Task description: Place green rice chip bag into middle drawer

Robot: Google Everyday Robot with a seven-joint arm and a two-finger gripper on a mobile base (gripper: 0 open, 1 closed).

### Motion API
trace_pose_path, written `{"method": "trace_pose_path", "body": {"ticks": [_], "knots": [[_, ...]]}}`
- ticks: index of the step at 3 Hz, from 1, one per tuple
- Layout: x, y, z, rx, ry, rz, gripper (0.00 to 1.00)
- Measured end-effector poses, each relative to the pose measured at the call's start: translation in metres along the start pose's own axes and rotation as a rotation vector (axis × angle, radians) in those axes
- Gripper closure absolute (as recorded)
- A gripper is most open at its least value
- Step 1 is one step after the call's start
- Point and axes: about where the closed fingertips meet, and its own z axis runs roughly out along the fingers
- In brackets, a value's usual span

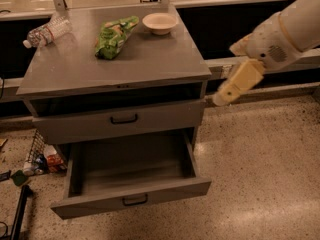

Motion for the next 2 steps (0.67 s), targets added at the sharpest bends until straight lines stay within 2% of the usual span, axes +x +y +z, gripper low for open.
{"method": "trace_pose_path", "body": {"ticks": [1,2], "knots": [[-0.060,-0.021,0.067,-0.069,-0.297,0.069,0.00],[-0.104,-0.049,0.102,-0.015,-0.447,0.050,0.00]]}}
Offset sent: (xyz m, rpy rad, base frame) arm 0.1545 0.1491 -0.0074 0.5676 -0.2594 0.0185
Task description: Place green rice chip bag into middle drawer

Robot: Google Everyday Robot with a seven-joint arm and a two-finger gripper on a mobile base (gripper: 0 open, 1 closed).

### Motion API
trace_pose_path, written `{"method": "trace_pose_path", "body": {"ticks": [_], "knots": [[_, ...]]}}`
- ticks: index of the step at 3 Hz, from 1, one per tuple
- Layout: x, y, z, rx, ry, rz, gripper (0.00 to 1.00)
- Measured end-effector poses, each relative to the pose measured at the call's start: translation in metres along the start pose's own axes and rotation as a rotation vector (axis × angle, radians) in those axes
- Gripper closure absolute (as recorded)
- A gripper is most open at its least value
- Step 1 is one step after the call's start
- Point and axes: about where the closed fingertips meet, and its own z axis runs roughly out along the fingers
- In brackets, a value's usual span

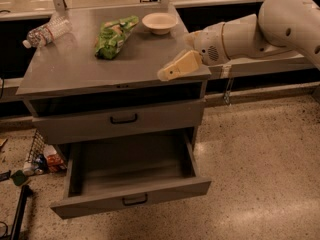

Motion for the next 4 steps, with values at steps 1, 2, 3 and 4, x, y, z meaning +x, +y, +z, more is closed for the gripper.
{"method": "trace_pose_path", "body": {"ticks": [1,2,3,4], "knots": [[0.000,0.000,0.000,0.000,0.000,0.000,0.00],[-0.002,-0.005,0.010,0.019,-0.031,0.015,0.00],[-0.004,-0.023,0.059,-0.010,-0.072,0.019,0.00],[-0.011,-0.035,0.094,-0.044,-0.099,0.010,0.00]]}}
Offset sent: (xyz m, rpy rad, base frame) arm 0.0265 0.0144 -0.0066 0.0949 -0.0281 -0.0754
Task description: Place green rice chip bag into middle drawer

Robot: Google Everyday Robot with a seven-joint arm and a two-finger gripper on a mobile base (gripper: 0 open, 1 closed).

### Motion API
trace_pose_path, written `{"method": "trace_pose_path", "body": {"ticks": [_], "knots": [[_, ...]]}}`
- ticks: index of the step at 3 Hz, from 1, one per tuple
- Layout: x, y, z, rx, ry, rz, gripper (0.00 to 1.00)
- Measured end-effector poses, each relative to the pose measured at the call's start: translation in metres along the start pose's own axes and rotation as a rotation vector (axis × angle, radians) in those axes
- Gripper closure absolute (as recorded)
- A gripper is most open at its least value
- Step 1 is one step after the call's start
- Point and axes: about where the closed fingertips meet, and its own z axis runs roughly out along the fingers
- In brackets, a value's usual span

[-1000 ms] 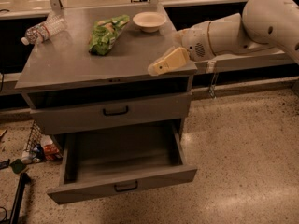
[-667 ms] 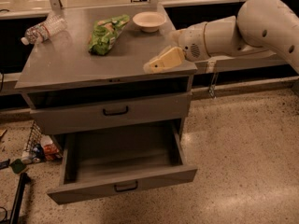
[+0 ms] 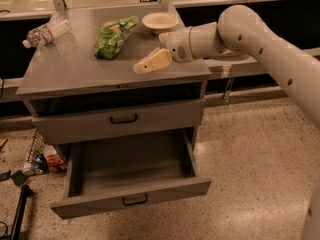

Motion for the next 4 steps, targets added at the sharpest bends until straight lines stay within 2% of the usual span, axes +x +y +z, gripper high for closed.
{"method": "trace_pose_path", "body": {"ticks": [1,2,3,4], "knots": [[-0.006,-0.031,0.056,-0.002,-0.036,-0.017,0.00],[-0.035,-0.053,0.121,0.006,-0.092,-0.063,0.00],[-0.050,-0.059,0.153,0.001,-0.120,-0.085,0.00],[-0.047,-0.065,0.169,0.009,-0.111,-0.071,0.18]]}}
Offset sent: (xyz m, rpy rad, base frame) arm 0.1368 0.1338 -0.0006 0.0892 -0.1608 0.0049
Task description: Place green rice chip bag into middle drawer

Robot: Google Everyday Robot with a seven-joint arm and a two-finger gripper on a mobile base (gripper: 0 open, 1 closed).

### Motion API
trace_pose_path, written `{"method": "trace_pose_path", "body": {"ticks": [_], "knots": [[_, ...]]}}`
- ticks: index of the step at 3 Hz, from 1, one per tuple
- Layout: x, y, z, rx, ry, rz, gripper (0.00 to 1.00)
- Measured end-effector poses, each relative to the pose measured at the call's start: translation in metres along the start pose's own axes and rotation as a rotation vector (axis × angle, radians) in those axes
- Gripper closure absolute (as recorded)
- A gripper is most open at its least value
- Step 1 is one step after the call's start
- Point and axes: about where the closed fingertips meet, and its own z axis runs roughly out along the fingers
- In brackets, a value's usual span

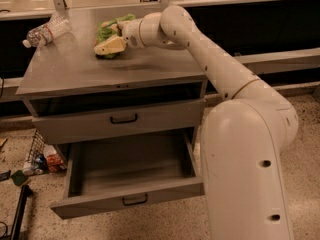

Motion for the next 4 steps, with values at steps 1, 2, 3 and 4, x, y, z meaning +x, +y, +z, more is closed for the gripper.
{"method": "trace_pose_path", "body": {"ticks": [1,2,3,4], "knots": [[0.005,-0.002,0.004,0.013,0.015,0.010,0.40],[0.007,-0.001,0.004,0.013,0.028,0.010,0.64],[0.010,-0.009,0.008,0.028,0.026,0.019,0.95],[0.010,-0.013,0.010,0.032,0.018,0.018,1.00]]}}
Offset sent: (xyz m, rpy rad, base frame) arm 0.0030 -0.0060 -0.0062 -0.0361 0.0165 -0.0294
